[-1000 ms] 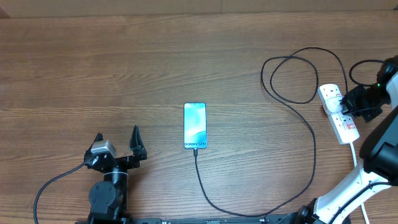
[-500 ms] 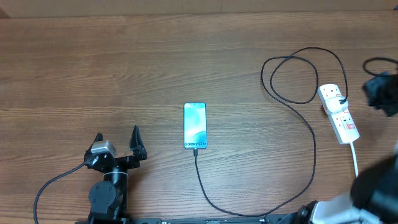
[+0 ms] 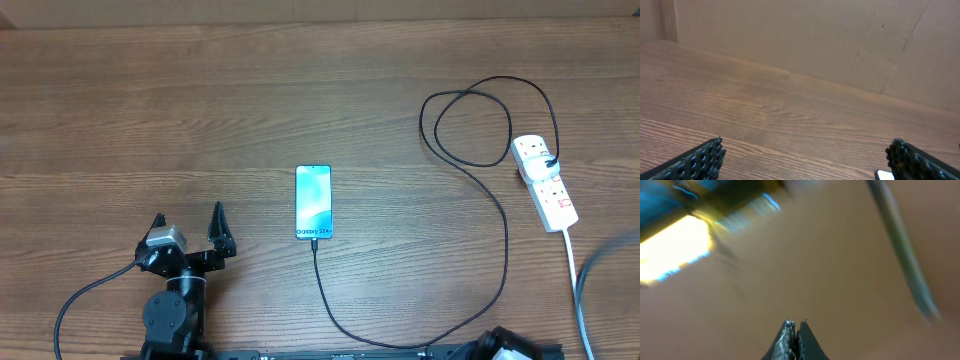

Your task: Plug charger to phone and switch on socket

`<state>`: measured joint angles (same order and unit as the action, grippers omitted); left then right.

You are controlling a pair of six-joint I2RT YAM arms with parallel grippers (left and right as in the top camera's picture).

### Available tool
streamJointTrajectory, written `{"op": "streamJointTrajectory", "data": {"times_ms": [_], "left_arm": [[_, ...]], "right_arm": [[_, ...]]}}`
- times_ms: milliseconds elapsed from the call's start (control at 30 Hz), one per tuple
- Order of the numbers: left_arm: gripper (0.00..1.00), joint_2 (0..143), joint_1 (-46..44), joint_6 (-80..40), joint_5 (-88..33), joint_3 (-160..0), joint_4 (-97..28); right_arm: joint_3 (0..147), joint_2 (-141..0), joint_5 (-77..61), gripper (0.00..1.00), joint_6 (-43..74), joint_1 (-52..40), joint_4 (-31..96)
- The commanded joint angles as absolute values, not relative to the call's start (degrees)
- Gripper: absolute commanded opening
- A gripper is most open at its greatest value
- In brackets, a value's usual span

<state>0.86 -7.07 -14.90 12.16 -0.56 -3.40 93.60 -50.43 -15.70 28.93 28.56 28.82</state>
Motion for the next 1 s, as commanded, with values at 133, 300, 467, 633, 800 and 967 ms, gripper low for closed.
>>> {"op": "streamJointTrajectory", "data": {"times_ms": [133, 300, 467, 633, 800, 967], "left_arm": [[1.00, 0.4, -6.8, -15.2, 11.6, -0.3, -3.3], [1.00, 0.4, -6.8, -15.2, 11.6, -0.3, -3.3], [0.99, 0.4, -6.8, -15.2, 11.6, -0.3, -3.3], [0.99, 0.4, -6.8, -15.2, 11.6, -0.3, -3.3], [0.99, 0.4, -6.8, -15.2, 11.6, -0.3, -3.3], [1.00, 0.4, -6.8, -15.2, 11.6, -0.3, -3.3]], "right_arm": [[93.8, -45.0, -19.4, 0.04, 28.0, 25.1, 22.1], [93.5, -38.3, -15.5, 0.10, 15.7, 14.3, 32.2], [92.5, -28.7, -11.6, 0.10, 14.4, 11.9, 32.6], [91.1, -19.5, -11.6, 0.10, 11.9, 14.3, 32.7], [90.7, -14.2, -11.8, 0.10, 11.9, 14.2, 32.7], [90.7, -11.6, -11.6, 0.13, 9.7, 10.3, 32.7]]}}
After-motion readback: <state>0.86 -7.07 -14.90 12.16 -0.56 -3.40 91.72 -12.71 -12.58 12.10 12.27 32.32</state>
